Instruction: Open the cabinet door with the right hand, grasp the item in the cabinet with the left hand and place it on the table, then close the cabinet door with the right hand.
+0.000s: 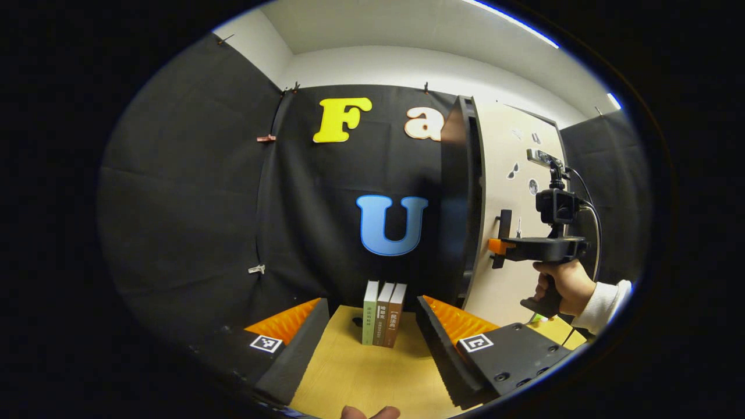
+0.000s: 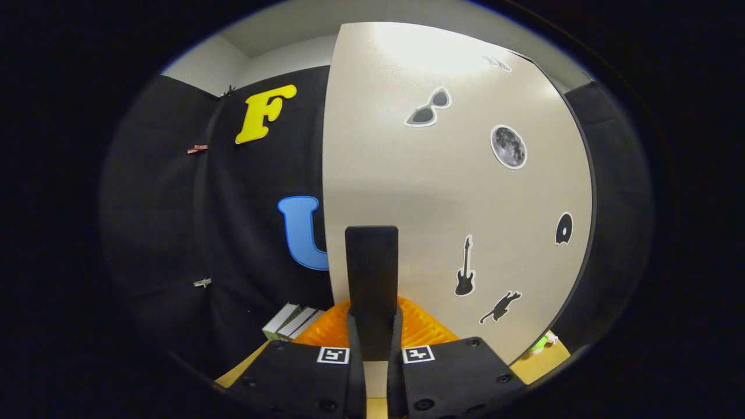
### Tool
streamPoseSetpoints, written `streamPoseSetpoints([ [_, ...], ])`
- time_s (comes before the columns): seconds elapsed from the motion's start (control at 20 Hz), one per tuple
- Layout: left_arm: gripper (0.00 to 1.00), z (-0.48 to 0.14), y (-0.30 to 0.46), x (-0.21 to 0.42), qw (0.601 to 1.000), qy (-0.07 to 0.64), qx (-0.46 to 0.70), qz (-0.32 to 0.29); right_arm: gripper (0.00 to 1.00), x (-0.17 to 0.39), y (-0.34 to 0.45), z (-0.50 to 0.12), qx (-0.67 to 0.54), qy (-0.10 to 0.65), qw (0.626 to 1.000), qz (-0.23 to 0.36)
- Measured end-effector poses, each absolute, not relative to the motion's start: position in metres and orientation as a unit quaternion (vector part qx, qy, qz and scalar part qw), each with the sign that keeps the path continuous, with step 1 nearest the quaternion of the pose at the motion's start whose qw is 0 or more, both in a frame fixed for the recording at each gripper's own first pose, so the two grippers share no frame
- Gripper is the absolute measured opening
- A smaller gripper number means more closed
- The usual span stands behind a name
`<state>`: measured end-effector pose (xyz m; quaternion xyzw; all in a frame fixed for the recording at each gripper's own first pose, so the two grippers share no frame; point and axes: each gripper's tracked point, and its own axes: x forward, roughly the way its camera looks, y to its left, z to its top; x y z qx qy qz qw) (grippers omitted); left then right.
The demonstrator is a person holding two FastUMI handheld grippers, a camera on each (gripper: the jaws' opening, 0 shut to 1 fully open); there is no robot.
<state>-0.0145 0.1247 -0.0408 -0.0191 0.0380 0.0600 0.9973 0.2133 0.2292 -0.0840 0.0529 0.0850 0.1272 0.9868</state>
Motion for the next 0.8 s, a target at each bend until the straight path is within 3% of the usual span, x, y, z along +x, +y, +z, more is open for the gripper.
streamPoseSetpoints([
  [0.35, 0.95, -0.028, 0.093, -0.020, 0.998, 0.021, -0.004, 0.051, 0.18, 0.151, 0.195, -0.079, 0.051, 0.094, 0.979, 0.173],
  [0.8, 0.94, -0.015, 0.056, -0.021, 0.998, 0.009, -0.010, 0.054, 0.18, 0.110, 0.162, -0.076, 0.059, 0.101, 0.971, 0.210],
])
